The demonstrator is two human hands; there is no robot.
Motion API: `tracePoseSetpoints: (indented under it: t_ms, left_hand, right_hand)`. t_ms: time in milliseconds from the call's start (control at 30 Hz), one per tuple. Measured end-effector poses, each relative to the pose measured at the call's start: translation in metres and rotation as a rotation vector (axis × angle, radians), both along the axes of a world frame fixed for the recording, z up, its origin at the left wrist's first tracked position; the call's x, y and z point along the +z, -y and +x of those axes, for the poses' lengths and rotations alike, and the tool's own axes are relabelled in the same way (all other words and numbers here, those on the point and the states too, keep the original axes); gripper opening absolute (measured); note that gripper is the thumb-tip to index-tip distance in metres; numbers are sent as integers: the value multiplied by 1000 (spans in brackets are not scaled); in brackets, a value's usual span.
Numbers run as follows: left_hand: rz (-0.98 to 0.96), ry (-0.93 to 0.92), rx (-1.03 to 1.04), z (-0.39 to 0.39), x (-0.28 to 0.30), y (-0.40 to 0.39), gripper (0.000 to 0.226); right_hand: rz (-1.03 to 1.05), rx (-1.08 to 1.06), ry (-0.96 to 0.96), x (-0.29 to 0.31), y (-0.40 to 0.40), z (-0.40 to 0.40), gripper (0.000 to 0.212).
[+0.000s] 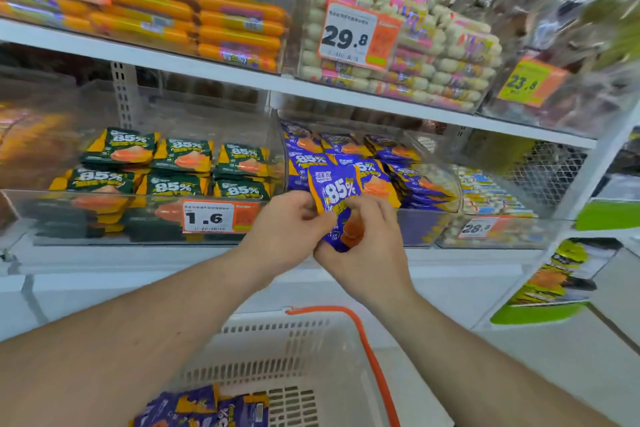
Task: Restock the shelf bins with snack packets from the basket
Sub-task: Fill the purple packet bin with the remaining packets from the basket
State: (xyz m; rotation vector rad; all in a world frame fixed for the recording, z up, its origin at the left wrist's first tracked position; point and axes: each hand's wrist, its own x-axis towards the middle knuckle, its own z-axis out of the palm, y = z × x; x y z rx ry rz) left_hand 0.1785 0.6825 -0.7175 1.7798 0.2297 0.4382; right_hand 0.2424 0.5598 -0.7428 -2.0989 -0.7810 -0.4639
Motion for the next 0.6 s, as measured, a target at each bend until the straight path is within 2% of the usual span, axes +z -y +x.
tracePoseSetpoints:
  t_ms: [67,133,200,267,300,400,600]
  left_hand:
    - [384,158,190,16,5,1,20]
    - [786,251,355,34,5,-6,47]
    - [965,62,404,48,0,-19,75]
    - [938,-180,387,59,-11,-29,92]
    - [903,-243,386,61,-17,-31,96]
    - [852,-265,427,63,-27,-29,100]
    - [915,-327,452,62,-27,-28,103]
  right_hand:
    - [16,-43,35,15,7,21,64]
    - [-16,-126,45,32,17,48,65]
    - [-112,-228,12,46,28,80,68]
    - [-214,-310,-21,57,37,112,76]
    - [-259,-340,-31,59,41,127,78]
    - [-386,-397,-54,62,45,164,64]
    - [-551,-428,-69,48,40,192,42]
